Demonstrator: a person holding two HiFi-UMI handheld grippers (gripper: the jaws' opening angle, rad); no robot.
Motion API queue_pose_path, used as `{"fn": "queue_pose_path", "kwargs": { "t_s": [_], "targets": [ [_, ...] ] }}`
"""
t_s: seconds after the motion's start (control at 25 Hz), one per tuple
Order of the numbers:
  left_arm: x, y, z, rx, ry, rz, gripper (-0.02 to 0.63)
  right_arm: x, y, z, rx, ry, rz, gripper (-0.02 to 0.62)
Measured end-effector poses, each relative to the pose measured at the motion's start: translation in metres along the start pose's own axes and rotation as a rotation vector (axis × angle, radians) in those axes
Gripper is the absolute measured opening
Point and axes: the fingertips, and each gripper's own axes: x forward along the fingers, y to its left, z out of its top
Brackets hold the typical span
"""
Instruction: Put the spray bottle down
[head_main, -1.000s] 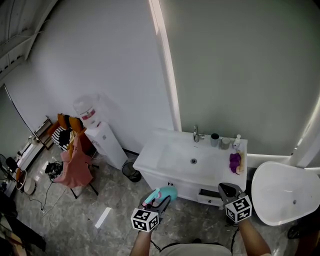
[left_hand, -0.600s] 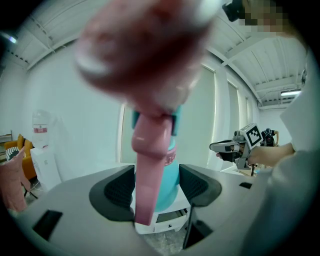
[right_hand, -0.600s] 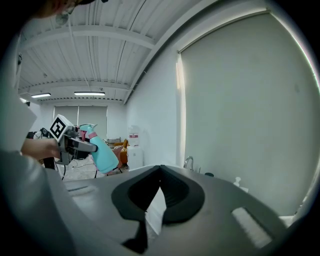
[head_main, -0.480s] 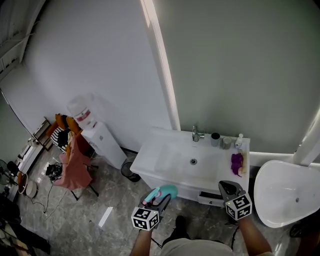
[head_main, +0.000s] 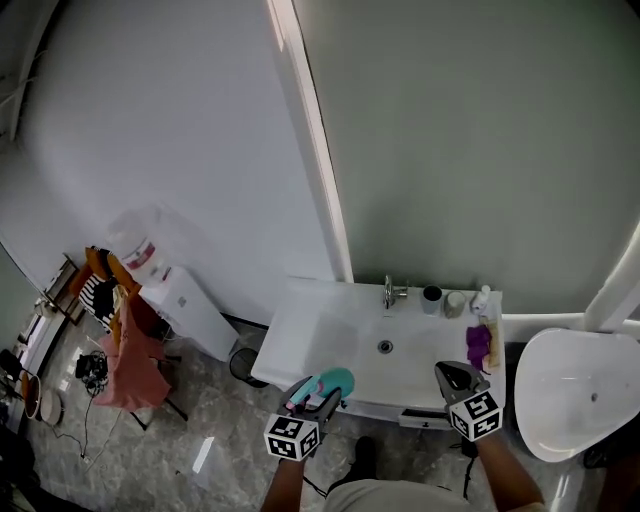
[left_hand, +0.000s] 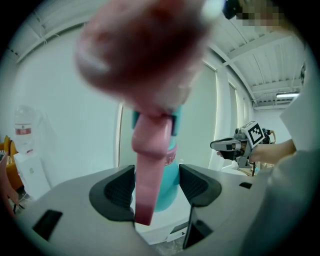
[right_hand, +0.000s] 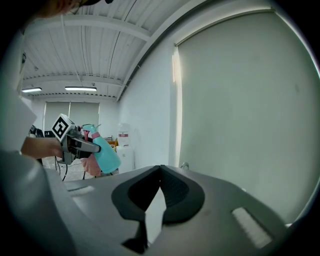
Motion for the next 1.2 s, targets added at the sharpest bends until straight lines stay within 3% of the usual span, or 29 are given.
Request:
{"fn": "queue_pose_path", "kwargs": {
  "t_s": [0.56,0.92,1.2],
  "targets": [
    [0.127,0.115,0.027,0.070,0.072,-0.141,0.282,0.125,-0.037,0.016,0.050,0.033,-0.159,0.011],
    [0.192,0.141,0.031,0.078,0.112,-0.206,0.282,0.161,-0.055,0.007,0.082,0.083,-0.222,0.011],
    [0.245,0.151,0.028,0.087,0.140,-0.214,0.282,0.177,-0.070,-0.014,0.111,0.134,-0.227,0.011]
  ]
}}
